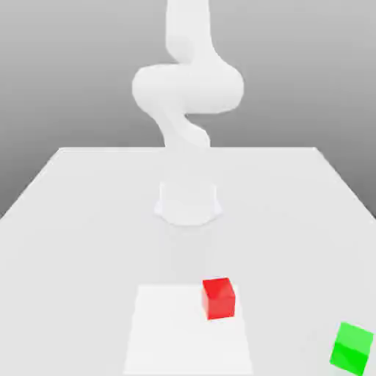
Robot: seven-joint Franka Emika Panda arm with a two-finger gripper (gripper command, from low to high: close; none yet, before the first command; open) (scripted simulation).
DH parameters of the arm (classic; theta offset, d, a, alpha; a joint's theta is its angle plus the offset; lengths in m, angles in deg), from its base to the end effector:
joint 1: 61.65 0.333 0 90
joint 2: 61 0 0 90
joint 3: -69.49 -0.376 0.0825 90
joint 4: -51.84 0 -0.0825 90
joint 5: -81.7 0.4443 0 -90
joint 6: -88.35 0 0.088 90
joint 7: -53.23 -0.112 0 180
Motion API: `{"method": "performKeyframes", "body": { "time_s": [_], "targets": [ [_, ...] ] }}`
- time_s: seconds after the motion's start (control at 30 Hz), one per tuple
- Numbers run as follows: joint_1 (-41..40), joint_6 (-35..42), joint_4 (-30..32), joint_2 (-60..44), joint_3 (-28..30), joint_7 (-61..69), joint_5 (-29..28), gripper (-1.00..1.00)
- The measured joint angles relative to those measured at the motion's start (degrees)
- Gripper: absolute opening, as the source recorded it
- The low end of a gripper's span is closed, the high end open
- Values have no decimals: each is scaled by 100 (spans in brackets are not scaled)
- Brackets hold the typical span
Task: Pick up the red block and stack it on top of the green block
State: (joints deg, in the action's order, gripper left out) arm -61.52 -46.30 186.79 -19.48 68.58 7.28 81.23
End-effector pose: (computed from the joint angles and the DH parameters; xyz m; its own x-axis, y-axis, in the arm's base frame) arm 0.4009 0.0094 0.6987 0.5334 -0.7023 0.4715 -0.5303 -0.7119 -0.4605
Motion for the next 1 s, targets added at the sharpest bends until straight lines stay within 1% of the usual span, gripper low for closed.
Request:
{"method": "performKeyframes", "body": {
  "time_s": [0.4, 0.6, 0.73, 0.83, 0.87, 1.0],
  "targets": [
    [141, -1616, 1719, -2506, -322, 16, -157, 0],
    [317, -2508, 2593, -3866, -429, 219, 33, 0],
    [337, -3183, 2600, -4690, -376, 110, -121, 0],
    [492, -3710, 2520, -5310, -179, -19, -302, 0],
    [523, -3810, 2505, -5429, -139, -44, -339, -100],
    [522, -3811, 2504, -5428, -140, -53, -348, -100]
  ]
}}
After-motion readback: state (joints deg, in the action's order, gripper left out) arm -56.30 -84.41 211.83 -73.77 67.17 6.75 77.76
